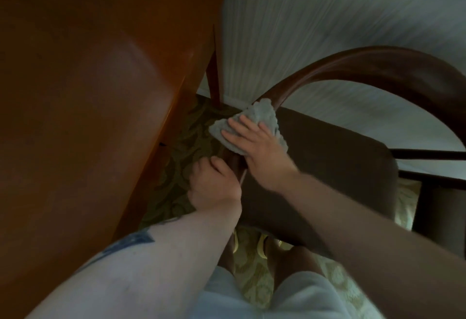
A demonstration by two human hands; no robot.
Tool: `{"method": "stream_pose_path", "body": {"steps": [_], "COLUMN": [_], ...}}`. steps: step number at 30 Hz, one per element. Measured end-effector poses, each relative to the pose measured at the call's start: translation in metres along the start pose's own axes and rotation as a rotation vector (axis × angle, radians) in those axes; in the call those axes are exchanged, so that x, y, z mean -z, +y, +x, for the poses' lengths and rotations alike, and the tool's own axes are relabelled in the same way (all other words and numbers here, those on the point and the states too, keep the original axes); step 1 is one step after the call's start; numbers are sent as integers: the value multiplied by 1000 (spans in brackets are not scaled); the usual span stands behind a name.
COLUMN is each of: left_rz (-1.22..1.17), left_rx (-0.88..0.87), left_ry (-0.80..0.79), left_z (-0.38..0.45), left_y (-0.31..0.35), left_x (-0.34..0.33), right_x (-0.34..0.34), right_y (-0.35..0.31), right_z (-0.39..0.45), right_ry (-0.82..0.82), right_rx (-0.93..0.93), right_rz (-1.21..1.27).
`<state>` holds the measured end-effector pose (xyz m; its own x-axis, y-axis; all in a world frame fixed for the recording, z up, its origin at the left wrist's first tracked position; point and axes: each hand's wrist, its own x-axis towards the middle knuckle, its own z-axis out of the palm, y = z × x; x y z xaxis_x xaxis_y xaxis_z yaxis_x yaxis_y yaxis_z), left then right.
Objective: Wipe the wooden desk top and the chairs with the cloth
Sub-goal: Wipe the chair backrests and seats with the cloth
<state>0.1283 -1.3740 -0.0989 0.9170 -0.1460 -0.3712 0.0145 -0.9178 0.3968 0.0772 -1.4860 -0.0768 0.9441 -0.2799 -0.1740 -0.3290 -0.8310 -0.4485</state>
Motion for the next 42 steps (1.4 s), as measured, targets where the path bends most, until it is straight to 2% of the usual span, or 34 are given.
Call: {"method": "stream_pose_path", "body": {"steps": [2, 5, 6, 7, 10, 13, 14, 16, 17, 19, 21, 24, 26, 27, 28, 30, 32, 34, 36, 39, 42], "left_rz": [25, 39, 45, 57, 89, 87, 79, 74, 70, 54, 20, 46, 49, 25, -50, -377, -704, -864, -912, -905, -869], "left_rx": [-131, -160, -152, -154, -182, -176, -170, -168, -161, -141, -154, -147, -176, -215, -250, -229, -28, 238, 374, 475, 529], "left_ry": [-16, -41, -41, -43, -63, -38, -19, -27, -39, -90, -107, -108, -105, -118, -172, -400, -692, -855, -929, -1059, -1110], "left_z": [-4, -6, -7, -7, -3, -4, -5, -6, -5, 0, 2, 2, -1, -1, 1, 8, 17, 23, 28, 30, 31], "left_y": [0, 2, 4, 4, 2, 1, 2, 3, 3, -1, -6, -2, 0, 0, -2, -10, -20, -32, -43, -51, -55], "left_x": [0, 0, 1, 0, -2, -3, -2, 0, 0, -4, -6, -4, 2, 5, 7, 16, 28, 39, 42, 44, 47], "right_x": [19, 28, 23, 12, -10, -1, 4, 9, 3, -12, -22, -8, -7, -12, -17, -39, -60, -76, -85, -106, -99], "right_y": [33, 38, 25, 10, -19, 22, 36, 39, 24, -18, -35, 8, 19, 11, -6, -40, -60, -65, -76, -96, -77], "right_z": [12, 25, 24, 21, 3, 3, 5, 5, 6, 3, -8, -11, -9, -9, -10, -21, -42, -65, -86, -113, -117], "right_ry": [4, 247, 244, 199, 3, -101, -65, 112, 184, 199, 113, -60, -42, 34, 117, 227, 259, 264, 218, 71, -73], "right_rx": [-19, -348, -372, -327, -28, 156, 123, -118, -253, -346, -269, -53, -26, -76, -160, -285, -264, -205, -120, 34, 182], "right_rz": [-72, 26, -8, -50, -71, -28, -21, 60, 100, 186, 247, 139, 142, 214, 314, 479, 504, 496, 430, 182, 181]}}
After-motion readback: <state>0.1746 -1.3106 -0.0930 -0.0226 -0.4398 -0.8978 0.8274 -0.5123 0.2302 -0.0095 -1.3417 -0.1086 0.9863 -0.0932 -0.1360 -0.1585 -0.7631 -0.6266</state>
